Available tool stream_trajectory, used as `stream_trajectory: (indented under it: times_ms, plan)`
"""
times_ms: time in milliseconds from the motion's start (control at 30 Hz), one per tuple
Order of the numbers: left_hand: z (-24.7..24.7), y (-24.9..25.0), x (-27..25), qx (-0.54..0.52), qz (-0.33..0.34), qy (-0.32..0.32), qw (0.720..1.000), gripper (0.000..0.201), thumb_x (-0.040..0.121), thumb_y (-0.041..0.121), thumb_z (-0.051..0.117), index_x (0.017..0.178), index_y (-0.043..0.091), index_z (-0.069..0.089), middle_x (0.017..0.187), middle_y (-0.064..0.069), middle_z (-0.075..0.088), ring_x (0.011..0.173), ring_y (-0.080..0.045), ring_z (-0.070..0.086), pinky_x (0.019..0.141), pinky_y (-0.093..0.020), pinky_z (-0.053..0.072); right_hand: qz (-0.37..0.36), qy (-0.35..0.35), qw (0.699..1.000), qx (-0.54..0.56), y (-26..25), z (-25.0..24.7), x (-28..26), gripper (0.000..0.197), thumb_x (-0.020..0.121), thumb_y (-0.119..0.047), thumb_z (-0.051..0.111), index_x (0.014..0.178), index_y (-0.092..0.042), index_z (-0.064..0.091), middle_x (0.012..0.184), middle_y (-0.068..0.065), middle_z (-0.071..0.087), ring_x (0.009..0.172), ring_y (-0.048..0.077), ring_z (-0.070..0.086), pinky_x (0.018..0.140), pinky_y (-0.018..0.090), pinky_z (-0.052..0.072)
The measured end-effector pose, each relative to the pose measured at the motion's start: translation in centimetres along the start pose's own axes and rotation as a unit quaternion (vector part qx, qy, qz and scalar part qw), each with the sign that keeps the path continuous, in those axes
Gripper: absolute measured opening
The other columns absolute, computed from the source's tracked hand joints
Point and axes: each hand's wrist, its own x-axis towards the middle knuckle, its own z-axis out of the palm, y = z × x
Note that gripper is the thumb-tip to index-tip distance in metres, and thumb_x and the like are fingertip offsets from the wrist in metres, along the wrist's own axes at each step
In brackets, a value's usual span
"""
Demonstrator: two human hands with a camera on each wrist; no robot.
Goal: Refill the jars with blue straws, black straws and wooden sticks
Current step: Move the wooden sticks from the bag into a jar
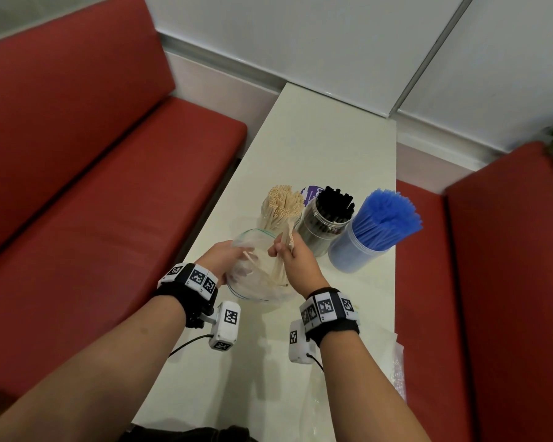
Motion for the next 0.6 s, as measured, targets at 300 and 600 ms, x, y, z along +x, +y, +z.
stream_trajectory:
  times_ms: [300, 600]
  plan:
    - [-0.7, -0.2, 1.0, 0.033, -0.033, 0.004, 0.999, 0.024, 0.098, 0.014, 0.065, 0.118, 0.0, 0.062, 0.105, -0.017, 0.063, 0.064, -0.026, 0.058, 0.054, -0.028, 0.039, -0.056, 0.095, 0.987, 0.118, -2.1, 0.2, 0.7, 0.016, 0.105, -0.009, 0.046, 0.104, -0.024, 0.05, 0.087, 0.005, 0.067, 0.086, 0.011, 0.066, 0.088, 0.026, 0.051]
    - [-1.3, 0.2, 2.1, 0.037, -0.054, 0.023, 0.998, 0.018, 0.101, 0.013, 0.06, 0.117, 0.004, 0.06, 0.09, -0.013, 0.065, 0.052, -0.021, 0.059, 0.048, -0.024, 0.039, -0.155, 0.213, 0.937, 0.23, -10.1, -3.5, 2.2, 0.009, 0.105, -0.008, 0.044, 0.109, -0.015, 0.048, 0.081, 0.003, 0.059, 0.081, 0.026, 0.062, 0.086, 0.043, 0.054]
